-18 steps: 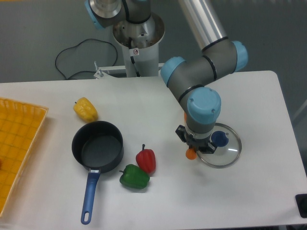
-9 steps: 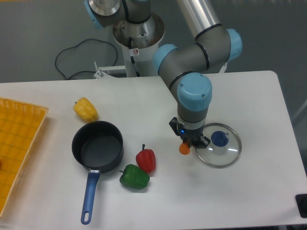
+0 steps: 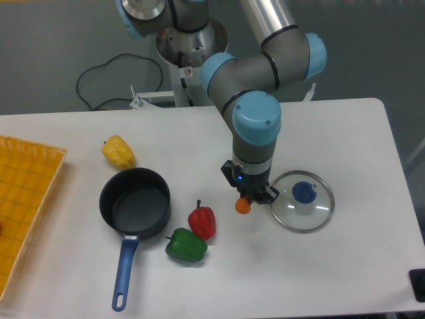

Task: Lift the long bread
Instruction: 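Lift the gripped baguette up off the table, tilting it upright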

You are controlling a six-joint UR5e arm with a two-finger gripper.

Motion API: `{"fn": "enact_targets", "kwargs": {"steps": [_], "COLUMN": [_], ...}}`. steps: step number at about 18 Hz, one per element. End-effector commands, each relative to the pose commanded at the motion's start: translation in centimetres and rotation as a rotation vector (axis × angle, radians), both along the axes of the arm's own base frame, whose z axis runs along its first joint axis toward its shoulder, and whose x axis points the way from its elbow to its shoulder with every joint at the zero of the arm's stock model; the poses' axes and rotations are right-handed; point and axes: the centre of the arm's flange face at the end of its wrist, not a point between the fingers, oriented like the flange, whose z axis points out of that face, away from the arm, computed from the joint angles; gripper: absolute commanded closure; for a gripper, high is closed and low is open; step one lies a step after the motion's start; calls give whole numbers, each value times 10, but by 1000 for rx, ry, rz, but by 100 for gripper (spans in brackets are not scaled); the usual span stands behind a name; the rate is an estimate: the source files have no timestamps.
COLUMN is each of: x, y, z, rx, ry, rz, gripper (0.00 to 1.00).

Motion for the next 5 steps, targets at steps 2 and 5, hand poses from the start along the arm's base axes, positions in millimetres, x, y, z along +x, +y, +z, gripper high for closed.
{"fn": "enact_targets", "kwargs": {"steps": [2, 5], "x": [-1, 0], "y": [-1, 0], "z": [1, 1], "rx": [1, 6], "ry": [1, -2], "rz": [2, 1], "gripper": [75, 75]}}
